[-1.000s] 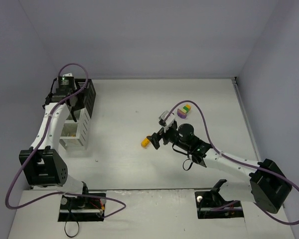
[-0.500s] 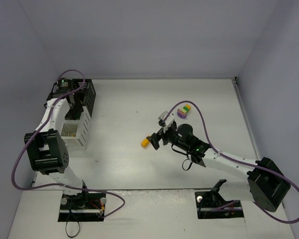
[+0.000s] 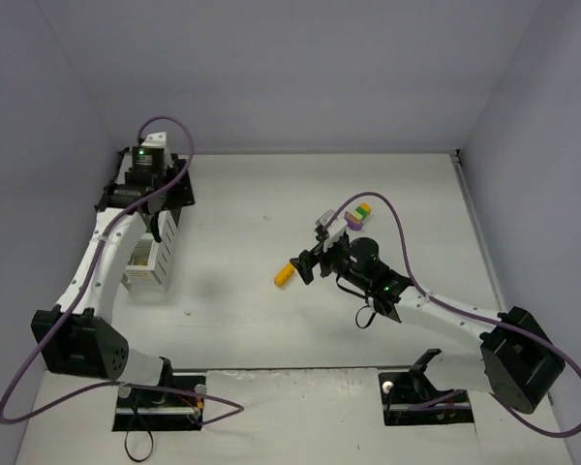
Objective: Sort the legos into containers by color
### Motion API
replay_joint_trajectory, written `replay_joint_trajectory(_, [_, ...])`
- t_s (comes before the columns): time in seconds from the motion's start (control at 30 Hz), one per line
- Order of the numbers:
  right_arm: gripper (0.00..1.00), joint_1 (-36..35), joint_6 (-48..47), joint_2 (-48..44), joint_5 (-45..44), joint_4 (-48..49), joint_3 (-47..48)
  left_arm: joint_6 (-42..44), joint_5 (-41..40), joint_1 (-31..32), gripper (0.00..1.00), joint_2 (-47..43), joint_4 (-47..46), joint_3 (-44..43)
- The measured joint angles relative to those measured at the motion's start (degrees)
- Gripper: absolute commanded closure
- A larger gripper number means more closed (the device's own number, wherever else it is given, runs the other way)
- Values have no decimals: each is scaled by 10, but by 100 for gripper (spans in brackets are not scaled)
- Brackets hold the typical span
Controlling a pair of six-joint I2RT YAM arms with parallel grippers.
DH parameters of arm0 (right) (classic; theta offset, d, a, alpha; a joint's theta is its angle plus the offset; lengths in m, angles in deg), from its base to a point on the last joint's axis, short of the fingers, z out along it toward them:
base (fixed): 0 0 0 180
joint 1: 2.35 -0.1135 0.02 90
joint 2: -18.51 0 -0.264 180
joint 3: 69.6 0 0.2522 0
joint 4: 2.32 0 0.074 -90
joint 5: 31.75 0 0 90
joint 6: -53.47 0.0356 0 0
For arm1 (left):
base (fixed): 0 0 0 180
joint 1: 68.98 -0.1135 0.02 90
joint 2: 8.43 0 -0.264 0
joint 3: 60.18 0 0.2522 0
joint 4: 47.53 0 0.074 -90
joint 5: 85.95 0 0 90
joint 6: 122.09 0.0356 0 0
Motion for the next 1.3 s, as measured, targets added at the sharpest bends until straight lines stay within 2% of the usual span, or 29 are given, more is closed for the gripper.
replay_joint_trajectory(0.2, [20,79,76,-4,-78,-18,-1,20,47,180,35,-35,-20,-1])
replay_joint_trajectory(0.4, [20,172,175,-19,-144,-52,-25,51,54,307,35,32,-34,1])
replay_joint_trajectory(0.6, [20,239,242,-19,-155,-83,-37,65,68,375,35,148,-39,1])
replay_joint_trajectory(0.9, [20,245,263,-20,-154,-88,-38,63,77,403,40,255,-45,-4])
replay_joint_trajectory(1.07, [20,246,263,-20,-150,-88,-38,58,70,403,50,292,-46,-13])
replay_joint_trajectory(1.1, [20,246,263,-20,-149,-88,-38,56,68,403,60,298,-47,-13])
replay_joint_trajectory(1.2, [20,246,263,-21,-146,-88,-38,46,61,403,80,308,-54,-13])
replay_joint_trajectory(1.3, [20,246,263,-21,-144,-88,-38,37,54,403,90,310,-66,-13])
